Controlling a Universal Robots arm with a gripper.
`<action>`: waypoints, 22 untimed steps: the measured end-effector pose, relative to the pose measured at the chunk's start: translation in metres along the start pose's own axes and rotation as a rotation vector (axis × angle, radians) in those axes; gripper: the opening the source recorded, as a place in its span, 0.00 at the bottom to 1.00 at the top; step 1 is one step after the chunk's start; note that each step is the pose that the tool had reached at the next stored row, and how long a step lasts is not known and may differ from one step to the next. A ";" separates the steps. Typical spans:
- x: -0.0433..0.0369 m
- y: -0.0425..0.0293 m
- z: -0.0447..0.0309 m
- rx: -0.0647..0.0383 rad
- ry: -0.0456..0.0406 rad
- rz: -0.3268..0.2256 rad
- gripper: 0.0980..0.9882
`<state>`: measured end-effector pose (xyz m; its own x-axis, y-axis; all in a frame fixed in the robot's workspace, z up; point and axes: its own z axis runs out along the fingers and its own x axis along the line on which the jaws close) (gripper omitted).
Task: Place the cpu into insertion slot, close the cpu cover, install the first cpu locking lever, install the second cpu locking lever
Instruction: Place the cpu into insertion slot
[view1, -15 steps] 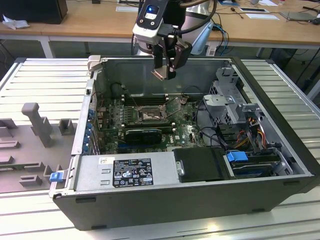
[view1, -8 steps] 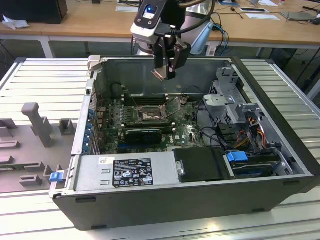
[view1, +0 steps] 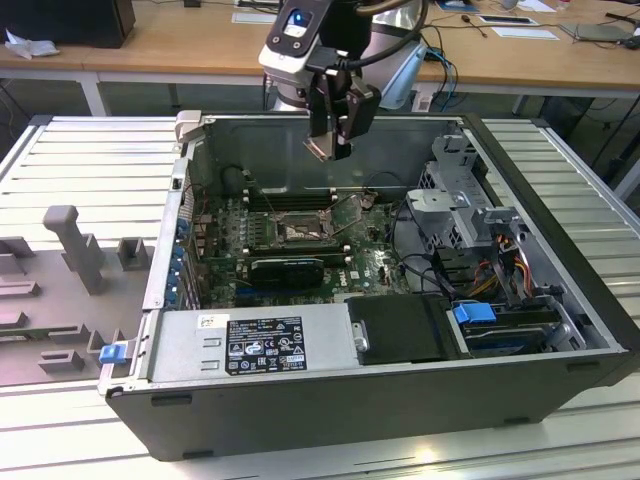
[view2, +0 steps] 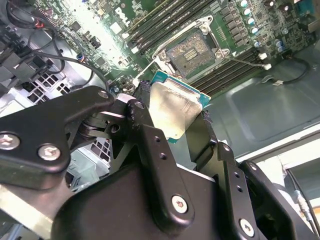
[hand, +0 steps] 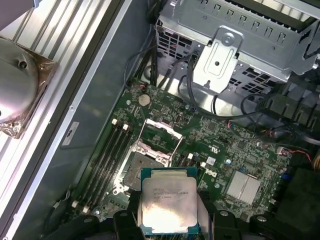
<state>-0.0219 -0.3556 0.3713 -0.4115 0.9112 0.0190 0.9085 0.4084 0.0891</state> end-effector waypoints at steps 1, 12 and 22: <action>0.0000 0.0000 0.0000 0.000 -0.0004 0.004 0.48; 0.0000 0.0000 0.0000 -0.001 -0.0059 0.066 0.48; 0.0018 -0.0040 0.0000 -0.003 -0.0134 0.149 0.48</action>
<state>-0.0263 -0.3555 0.3710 -0.2715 0.9622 0.0189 0.9590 0.2689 0.0891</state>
